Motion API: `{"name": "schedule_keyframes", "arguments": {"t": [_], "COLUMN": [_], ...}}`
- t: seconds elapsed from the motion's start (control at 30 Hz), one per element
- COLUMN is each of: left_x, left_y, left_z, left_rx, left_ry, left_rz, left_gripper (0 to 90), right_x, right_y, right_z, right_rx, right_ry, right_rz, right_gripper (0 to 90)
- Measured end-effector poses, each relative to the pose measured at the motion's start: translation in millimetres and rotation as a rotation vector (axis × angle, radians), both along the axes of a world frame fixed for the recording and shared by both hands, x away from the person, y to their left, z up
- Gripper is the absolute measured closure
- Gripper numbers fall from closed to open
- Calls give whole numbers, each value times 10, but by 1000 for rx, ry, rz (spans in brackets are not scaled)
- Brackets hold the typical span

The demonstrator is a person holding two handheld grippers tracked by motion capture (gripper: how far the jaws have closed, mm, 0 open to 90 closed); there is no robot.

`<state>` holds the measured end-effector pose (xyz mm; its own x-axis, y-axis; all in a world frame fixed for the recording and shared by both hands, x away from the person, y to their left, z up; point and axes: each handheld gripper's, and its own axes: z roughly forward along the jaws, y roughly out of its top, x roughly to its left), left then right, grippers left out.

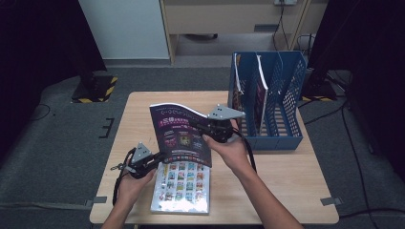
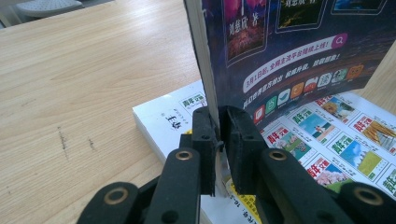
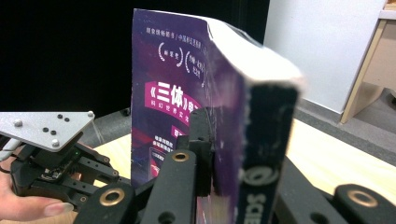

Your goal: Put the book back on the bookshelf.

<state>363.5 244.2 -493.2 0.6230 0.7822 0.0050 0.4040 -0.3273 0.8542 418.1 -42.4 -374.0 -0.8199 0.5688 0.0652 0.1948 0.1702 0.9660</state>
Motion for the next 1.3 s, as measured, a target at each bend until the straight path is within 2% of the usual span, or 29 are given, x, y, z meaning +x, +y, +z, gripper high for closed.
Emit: {"name": "schedule_keyframes", "arguments": {"t": [0.07,0.13,0.33,0.5,1.0,1.13,1.3], "left_x": [-1,-4,-5,-5,-6,-7,-9], "left_y": [-2,-10,-9,-7,-3,-4,-5], "left_z": [1,6,4,3,1,2,3], "left_rx": [2,18,19,20,23,24,28], "left_ry": [-2,-11,-11,-13,-14,-15,-17], "left_rz": [-1,-8,-7,-10,-13,-15,-17], "left_gripper": [817,817,817,816,813,813,812], "right_x": [1,5,13,30,89,96,114], "right_y": [-5,-31,-22,-3,36,48,52], "right_z": [2,40,92,115,115,99,106], "right_rx": [3,34,20,27,25,4,20], "right_ry": [-1,-9,-24,-36,-16,-12,-10], "right_rz": [4,14,32,36,64,70,67], "right_gripper": [818,812,812,809,790,774,781]}}
